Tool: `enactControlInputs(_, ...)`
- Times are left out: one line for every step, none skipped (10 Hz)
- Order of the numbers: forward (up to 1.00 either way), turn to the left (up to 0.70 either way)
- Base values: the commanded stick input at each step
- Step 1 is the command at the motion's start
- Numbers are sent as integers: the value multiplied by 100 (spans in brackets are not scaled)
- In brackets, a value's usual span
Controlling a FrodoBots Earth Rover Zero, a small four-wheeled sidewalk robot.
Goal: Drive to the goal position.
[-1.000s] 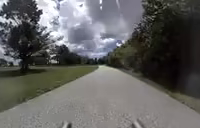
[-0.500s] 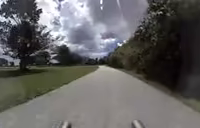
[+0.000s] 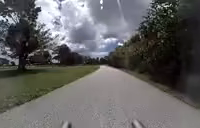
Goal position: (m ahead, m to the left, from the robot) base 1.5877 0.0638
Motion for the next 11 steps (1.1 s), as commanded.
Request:
enactControlInputs(70, 5)
enactControlInputs(70, 5)
enactControlInputs(70, 5)
enactControlInputs(70, 4)
enactControlInputs(70, 4)
enactControlInputs(70, 4)
enactControlInputs(70, 4)
enactControlInputs(70, 3)
enactControlInputs(70, 3)
enactControlInputs(70, 3)
enactControlInputs(70, 3)
